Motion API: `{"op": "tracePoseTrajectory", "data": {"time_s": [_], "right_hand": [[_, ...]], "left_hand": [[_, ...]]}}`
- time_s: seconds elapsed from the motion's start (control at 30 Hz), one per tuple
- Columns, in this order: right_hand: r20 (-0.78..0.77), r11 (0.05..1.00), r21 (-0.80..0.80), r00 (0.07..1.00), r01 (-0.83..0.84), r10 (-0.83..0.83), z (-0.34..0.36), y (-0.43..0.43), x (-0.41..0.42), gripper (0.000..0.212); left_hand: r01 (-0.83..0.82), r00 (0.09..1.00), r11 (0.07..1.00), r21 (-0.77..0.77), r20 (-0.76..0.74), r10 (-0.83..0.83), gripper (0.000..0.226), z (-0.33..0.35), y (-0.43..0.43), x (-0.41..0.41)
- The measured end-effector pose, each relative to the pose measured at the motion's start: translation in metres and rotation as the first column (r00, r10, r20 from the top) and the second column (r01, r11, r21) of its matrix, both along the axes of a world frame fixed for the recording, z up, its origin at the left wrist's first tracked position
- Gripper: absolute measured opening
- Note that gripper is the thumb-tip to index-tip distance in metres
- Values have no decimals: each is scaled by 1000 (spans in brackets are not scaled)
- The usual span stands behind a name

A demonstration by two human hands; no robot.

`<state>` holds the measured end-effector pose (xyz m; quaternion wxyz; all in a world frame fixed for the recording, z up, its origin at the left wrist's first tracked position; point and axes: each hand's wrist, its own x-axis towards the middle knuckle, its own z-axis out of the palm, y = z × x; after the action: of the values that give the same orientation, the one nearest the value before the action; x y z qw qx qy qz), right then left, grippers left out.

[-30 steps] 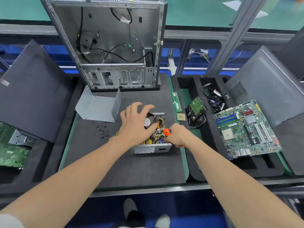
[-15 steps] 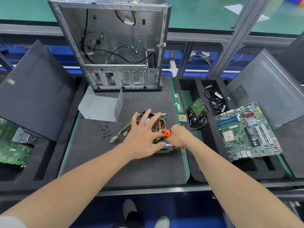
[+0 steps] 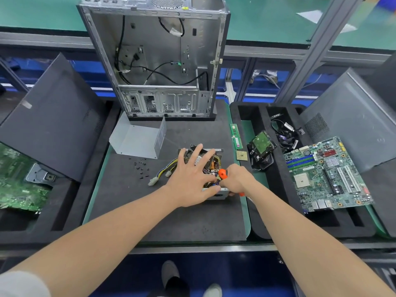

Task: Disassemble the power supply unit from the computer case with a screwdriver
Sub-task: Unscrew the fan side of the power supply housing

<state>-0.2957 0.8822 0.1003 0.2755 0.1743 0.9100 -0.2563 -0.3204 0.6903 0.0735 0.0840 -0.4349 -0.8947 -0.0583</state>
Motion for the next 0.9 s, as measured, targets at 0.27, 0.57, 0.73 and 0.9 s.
{"op": "tracePoseTrajectory", "data": {"time_s": [0.27, 0.57, 0.73, 0.9], "right_hand": [[43, 999, -43, 999, 19, -17, 3, 0, -1, 20], [49, 996, -62, 997, 58, -55, 1, 0, -1, 26], [44, 997, -57, 997, 60, -57, 0, -1, -1, 24], [48, 997, -49, 998, 52, -50, -2, -1, -2, 22]], "left_hand": [[-8, 998, 996, -94, 55, 13, 62, 9, 1, 1], [-10, 999, 991, -136, 47, 17, 62, 10, 2, 1], [-18, 997, 987, -162, 66, 29, 63, 14, 2, 2], [-22, 994, 976, -217, 100, 45, 63, 20, 3, 3]]}}
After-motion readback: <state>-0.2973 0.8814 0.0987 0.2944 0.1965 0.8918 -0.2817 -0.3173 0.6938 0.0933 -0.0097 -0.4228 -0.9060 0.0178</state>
